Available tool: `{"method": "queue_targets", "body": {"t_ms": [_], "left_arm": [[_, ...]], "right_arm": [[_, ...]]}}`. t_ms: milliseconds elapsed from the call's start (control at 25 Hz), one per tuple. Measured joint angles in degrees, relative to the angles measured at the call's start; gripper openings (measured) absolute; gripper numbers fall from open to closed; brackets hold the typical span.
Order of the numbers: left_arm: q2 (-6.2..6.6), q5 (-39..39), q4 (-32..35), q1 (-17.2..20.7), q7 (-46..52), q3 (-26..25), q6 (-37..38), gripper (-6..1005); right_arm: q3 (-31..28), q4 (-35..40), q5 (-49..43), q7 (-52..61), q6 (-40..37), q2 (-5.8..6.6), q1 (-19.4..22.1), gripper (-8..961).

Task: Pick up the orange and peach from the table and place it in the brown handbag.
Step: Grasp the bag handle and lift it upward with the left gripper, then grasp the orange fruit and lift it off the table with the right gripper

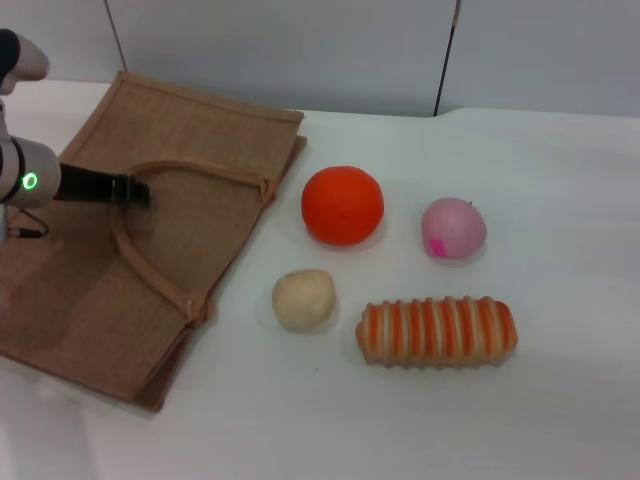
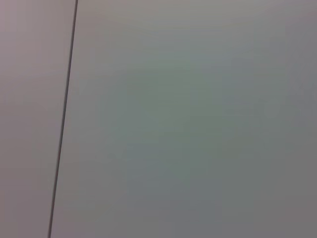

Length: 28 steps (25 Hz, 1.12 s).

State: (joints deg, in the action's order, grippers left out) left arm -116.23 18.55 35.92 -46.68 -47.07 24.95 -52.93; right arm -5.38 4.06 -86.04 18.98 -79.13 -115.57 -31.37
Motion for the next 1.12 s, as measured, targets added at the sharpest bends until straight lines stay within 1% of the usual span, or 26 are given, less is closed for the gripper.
{"method": "queue_targets", "body": {"t_ms": [200, 320, 520, 680, 760, 840, 920, 960, 1120], "left_arm": [[-0.05, 5.64, 0.65, 1.17, -2.5, -0.05, -1.13, 388], [-0.05, 7.36, 1.49, 1.89, -3.18, 0.15, -1.85, 375], [-0.05, 7.59, 1.75, 2.1, -3.53, -0.09, -2.04, 174], [-0.05, 8.56, 1.77, 2.19, -4.34, -0.13, -1.8, 127], [-0.05, 12.53, 1.75, 2.73, -7.3, -0.15, -1.99, 103], [-0.04, 18.73, 1.59, 3.79, -11.54, -0.16, -3.16, 103], [0.05, 26.73, 1.5, 5.19, -16.48, -0.16, -5.97, 104], [0.16, 30.82, 1.47, 5.92, -19.0, -0.17, -7.81, 104], [0.22, 42.71, 1.29, 8.09, -26.11, -0.21, -13.66, 104]], "right_arm": [[0.06, 0.1, -0.01, 0.0, 0.09, 0.0, 0.13, 851], [0.09, 0.15, 0.0, 0.0, 0.1, 0.0, 0.16, 851], [-0.1, 0.16, 0.11, 0.0, -0.05, 0.0, 0.17, 851], [-0.11, 0.16, 0.14, 0.0, -0.1, 0.0, 0.17, 851], [0.04, 0.12, 0.09, 0.0, -0.01, 0.0, 0.17, 852], [0.69, 0.08, -0.02, 0.0, 0.11, 0.04, 0.14, 850], [2.29, 0.36, -1.0, 0.74, 0.21, 0.07, -0.09, 847], [3.28, 0.68, -2.02, 1.82, 0.32, 0.14, -0.3, 846], [6.56, 4.04, -9.48, 10.9, 2.51, 0.83, -2.2, 840]]}}
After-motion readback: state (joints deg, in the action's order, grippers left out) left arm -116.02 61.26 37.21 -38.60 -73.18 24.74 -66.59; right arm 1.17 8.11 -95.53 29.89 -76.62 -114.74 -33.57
